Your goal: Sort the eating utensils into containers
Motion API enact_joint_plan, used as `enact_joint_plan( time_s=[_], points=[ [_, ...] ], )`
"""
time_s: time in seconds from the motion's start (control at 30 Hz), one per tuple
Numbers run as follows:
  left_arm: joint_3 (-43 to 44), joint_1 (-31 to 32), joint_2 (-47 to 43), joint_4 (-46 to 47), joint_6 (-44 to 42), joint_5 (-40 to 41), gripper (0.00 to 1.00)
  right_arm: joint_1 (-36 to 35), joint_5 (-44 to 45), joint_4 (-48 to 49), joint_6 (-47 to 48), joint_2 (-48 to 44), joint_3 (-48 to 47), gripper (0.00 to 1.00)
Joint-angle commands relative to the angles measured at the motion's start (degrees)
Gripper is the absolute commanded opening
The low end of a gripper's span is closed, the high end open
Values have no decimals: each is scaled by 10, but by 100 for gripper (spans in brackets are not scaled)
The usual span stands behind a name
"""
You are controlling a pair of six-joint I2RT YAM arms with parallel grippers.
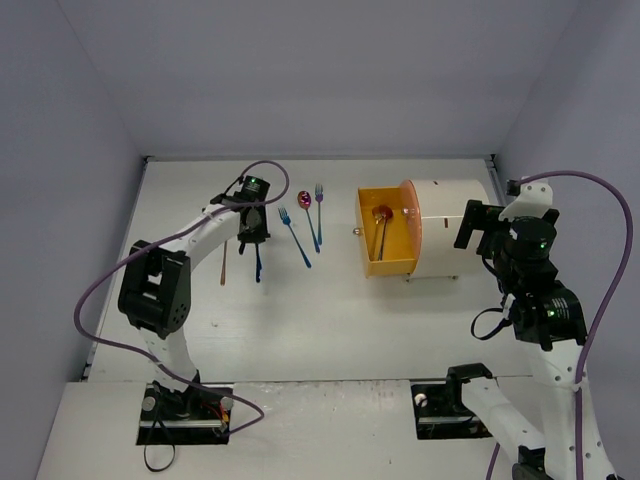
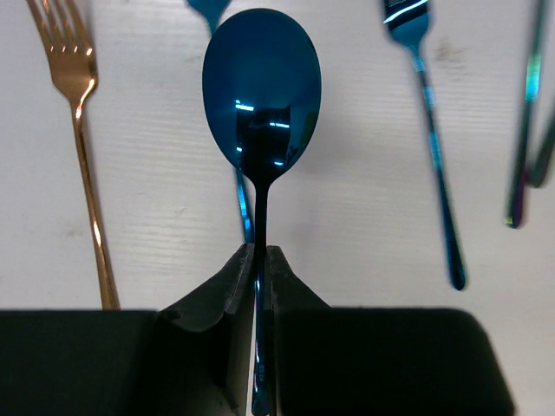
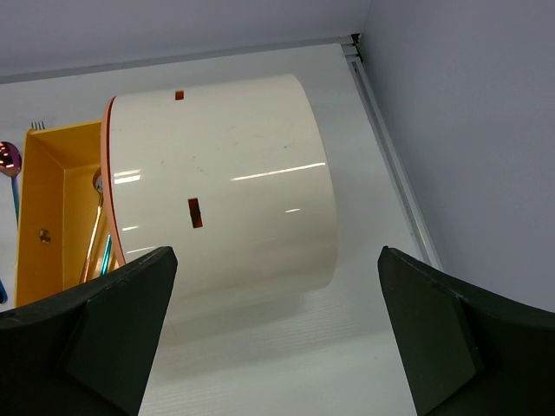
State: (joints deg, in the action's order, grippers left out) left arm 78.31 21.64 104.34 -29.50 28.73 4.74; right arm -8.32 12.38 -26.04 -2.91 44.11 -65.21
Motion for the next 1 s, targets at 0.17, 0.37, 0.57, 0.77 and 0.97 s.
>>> enact_joint_plan(
  time_s=[0.17,0.37,0.57,0.77,0.97],
  points=[
    [238,129,-62,-1,52,-5,0,-3,3,27,3,10,-11,100],
    [370,186,-7,37,118,-33,0,-3,6,27,3,7,-11,100],
    [468,239,79,42,128,-47,0,-3,6,26,2,-3,-10,100],
    [471,273,126,40,115,-29,0,-3,9,26,6,-16,-8,100],
    [452,292,133,36,96,-7,5,-2,11,25,8,-21,-6,100]
  ],
)
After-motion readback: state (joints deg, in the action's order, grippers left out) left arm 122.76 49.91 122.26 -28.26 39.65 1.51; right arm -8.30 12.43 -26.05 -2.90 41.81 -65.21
